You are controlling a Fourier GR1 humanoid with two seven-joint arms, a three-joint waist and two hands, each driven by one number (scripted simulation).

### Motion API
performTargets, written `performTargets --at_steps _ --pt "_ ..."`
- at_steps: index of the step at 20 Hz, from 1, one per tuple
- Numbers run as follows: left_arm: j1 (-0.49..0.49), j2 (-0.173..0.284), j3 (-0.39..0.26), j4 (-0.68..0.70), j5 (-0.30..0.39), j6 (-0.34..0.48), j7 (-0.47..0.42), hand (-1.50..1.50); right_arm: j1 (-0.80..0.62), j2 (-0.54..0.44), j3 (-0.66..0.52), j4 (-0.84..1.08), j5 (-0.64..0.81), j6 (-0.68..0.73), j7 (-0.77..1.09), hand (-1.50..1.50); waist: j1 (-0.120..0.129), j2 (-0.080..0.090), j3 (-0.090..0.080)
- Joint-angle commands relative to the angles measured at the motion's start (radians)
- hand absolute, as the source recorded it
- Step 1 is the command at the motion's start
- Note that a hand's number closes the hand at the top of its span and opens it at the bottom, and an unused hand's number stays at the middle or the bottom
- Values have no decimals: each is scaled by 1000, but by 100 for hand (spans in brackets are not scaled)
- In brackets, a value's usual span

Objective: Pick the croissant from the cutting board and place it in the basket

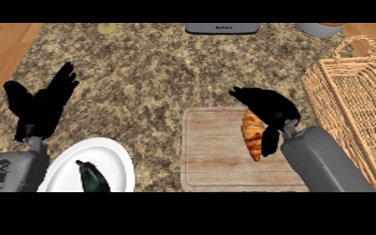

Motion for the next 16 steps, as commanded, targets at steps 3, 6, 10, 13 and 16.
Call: performTargets --at_steps 3,6,10,13,16 --pt "-58 -16 32 54 -12 -15 6 0 -45 38 -43 106 20 2 -105 -150 1 2 0" --pt "1 -15 36 -1 -19 -51 13 0 35 1 -64 -22 23 70 -119 -150 -1 0 0" --pt "18 -24 39 -35 -36 -44 32 0 97 5 -23 -21 110 -5 -142 -150 0 -1 0" --pt "-38 -43 58 78 -57 -46 -31 0 96 14 -52 -13 145 -8 -131 -150 -3 0 0" --pt "-22 -49 47 10 -65 -44 5 0 73 57 -31 20 195 -10 -97 -150 0 0 0"
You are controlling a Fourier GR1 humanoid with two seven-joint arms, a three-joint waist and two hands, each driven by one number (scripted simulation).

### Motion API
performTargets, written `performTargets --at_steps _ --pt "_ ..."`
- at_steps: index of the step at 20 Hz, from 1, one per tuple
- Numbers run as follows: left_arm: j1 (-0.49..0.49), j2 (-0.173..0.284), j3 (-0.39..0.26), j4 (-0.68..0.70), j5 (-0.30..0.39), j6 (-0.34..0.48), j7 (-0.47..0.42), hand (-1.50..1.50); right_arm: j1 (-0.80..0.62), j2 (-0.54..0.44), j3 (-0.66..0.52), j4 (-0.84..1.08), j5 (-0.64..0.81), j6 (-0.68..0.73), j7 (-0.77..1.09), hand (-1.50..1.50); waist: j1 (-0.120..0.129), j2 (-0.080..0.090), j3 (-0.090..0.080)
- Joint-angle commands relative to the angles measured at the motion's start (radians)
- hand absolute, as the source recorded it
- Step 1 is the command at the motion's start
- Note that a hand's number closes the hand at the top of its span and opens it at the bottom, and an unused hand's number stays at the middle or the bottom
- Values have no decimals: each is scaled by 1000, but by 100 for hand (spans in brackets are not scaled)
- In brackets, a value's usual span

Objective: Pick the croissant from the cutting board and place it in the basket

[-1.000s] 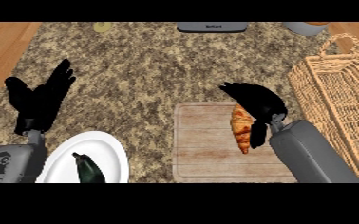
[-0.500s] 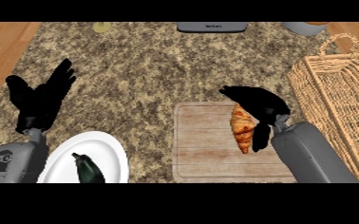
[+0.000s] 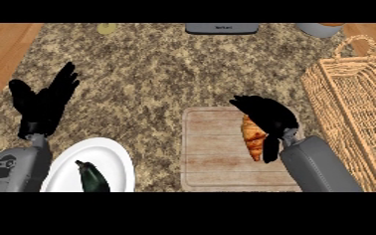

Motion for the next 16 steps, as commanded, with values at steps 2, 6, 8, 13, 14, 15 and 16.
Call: performTargets --at_steps 2,6,8,13,14,15,16 --pt "58 -42 -17 -30 -30 -2 -33 0 -8 32 12 65 80 -31 -22 -150 3 0 0" --pt "9 -16 13 -56 -10 -19 47 0 25 35 44 46 134 -28 -31 150 1 -1 0" --pt "53 27 46 -99 21 -51 47 0 29 -16 87 83 167 -51 -88 150 6 -1 0" --pt "18 -11 30 -72 -14 -34 57 0 -35 17 34 184 205 -84 -143 150 3 0 0" --pt "56 -43 16 -59 -44 -9 -6 0 -8 21 49 174 218 -95 -147 150 3 0 0" --pt "52 -41 16 -56 -31 -32 -13 0 -30 75 71 186 234 -83 -110 150 3 0 0" --pt "36 -16 49 -62 -11 -42 16 0 6 41 58 135 235 -70 -126 150 1 -1 0"
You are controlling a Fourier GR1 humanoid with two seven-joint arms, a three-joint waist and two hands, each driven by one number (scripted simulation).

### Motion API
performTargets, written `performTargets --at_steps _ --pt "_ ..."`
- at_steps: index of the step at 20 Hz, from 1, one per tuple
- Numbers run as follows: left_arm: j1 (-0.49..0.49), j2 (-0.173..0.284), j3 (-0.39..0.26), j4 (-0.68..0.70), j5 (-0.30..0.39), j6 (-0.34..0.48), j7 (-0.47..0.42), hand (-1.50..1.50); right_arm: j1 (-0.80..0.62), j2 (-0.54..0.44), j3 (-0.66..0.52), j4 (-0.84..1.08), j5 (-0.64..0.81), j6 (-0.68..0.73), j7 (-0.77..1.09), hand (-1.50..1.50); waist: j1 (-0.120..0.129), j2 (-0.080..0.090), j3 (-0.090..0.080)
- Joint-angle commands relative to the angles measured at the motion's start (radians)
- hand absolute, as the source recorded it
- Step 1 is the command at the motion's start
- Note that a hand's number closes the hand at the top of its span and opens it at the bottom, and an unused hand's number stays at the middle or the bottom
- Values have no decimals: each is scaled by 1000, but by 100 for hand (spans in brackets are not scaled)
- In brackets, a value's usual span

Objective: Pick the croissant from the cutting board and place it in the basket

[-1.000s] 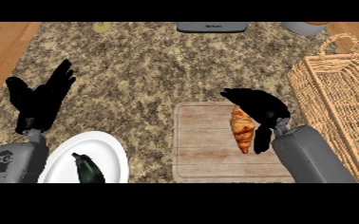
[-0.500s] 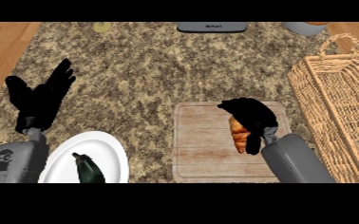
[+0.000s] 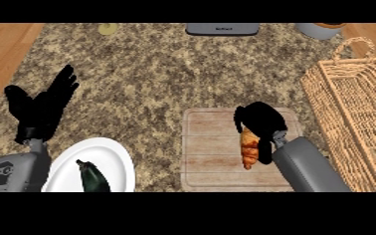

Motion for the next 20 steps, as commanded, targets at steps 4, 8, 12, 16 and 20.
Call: performTargets --at_steps 4,8,12,16,20 --pt "-8 3 10 -7 6 -6 13 0 -40 162 -215 105 -15 -81 302 150 -4 17 6" --pt "9 3 22 -11 4 14 24 0 -71 238 -451 54 -61 -259 569 150 -51 14 11" --pt "-30 -1 -4 -31 2 -2 30 0 -157 242 -544 84 -107 -443 817 150 30 32 12" --pt "-40 -31 -49 -20 -8 -19 20 0 -269 243 -561 73 -141 -724 959 150 81 38 11" --pt "-62 -47 -71 -17 -15 -20 22 0 -388 244 -517 95 -54 -1001 1007 150 121 44 7"
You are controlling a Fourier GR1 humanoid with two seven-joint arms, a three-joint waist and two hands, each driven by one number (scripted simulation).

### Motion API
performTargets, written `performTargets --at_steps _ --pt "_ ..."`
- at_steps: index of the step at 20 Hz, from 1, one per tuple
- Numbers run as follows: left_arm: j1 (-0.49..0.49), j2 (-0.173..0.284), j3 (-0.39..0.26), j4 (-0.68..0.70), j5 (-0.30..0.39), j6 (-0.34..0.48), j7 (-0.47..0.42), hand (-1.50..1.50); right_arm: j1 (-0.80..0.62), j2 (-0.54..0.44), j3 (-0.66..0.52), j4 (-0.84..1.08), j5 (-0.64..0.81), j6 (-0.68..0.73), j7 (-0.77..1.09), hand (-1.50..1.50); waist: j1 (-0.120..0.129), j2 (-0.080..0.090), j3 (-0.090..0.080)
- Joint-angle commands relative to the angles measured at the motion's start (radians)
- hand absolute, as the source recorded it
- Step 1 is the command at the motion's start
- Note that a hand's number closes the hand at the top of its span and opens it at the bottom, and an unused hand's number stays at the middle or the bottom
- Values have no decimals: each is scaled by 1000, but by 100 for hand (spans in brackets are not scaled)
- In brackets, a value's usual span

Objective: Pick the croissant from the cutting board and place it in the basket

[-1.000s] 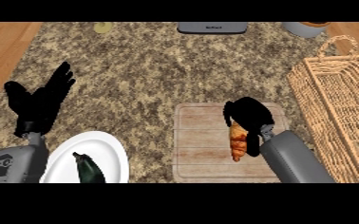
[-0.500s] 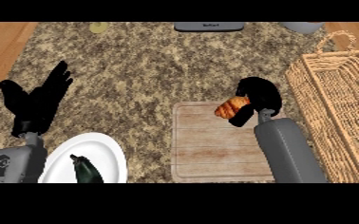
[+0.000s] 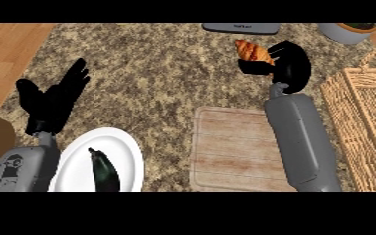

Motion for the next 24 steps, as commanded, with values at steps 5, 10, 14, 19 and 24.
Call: performTargets --at_steps 5,10,14,19,24 --pt "-57 -25 -40 6 -26 12 24 0 -270 5 35 167 295 -368 277 150 21 -2 -7" --pt "-30 -12 -13 28 -14 6 9 0 -421 5 -9 283 469 -333 454 150 -5 -11 -8" --pt "-40 -1 4 31 -12 13 16 0 -538 3 -90 347 583 -263 520 150 -20 -12 -8" --pt "-1 3 12 45 -7 -6 -27 0 -643 -48 -162 422 679 -249 544 150 -27 -9 -7" --pt "-29 15 28 52 -12 12 7 0 -682 -95 -218 451 770 -223 564 150 -52 -14 -6"
